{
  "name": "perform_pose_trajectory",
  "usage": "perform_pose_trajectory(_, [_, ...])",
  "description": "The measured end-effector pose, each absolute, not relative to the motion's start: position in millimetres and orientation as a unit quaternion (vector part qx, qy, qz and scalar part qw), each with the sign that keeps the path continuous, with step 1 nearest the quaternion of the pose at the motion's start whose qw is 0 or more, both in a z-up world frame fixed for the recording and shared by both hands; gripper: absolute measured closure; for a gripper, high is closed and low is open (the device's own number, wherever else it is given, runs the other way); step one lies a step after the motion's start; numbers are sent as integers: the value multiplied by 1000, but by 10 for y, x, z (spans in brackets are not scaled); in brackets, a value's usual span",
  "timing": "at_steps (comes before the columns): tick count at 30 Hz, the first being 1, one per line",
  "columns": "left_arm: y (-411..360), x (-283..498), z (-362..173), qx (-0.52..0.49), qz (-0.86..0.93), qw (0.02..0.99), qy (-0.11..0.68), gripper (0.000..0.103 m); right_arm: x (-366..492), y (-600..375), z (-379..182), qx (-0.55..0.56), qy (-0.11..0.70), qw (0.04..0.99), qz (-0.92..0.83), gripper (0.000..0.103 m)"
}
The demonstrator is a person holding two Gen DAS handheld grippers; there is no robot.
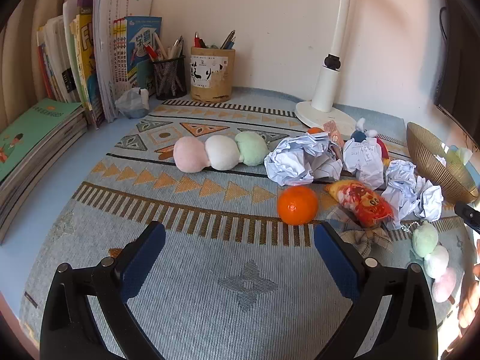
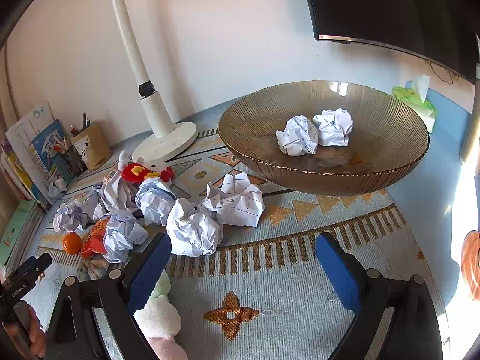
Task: Organize objects
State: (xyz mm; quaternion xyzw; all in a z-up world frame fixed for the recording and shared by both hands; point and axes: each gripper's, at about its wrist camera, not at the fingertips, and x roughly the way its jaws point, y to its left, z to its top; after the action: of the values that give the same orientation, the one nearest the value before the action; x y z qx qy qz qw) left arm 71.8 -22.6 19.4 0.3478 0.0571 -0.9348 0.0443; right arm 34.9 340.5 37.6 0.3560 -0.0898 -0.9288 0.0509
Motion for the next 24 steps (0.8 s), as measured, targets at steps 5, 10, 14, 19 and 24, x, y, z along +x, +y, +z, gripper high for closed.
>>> perform_pose_trajectory(5, [-226, 701, 179, 354, -932, 45, 56, 3, 348, 3416, 367, 357, -95, 53, -928, 6])
perform_pose_trajectory(10, [-196, 685, 169, 359, -931, 47, 46, 3, 358, 3424, 370, 355, -98, 56, -928, 6])
perform_pose_trajectory(14, [-158, 672, 163, 363, -930, 47, 36, 3, 356, 3442, 368, 355, -104, 59, -927, 6])
perform_pose_trajectory(19, [-134, 659, 156, 367, -929, 47, 29, 3, 353, 3461, 365, 356, -112, 60, -926, 6])
perform_pose_trajectory(24, [-134, 652, 156, 368, -928, 43, 29, 3, 346, 3460, 359, 358, -111, 58, -925, 6])
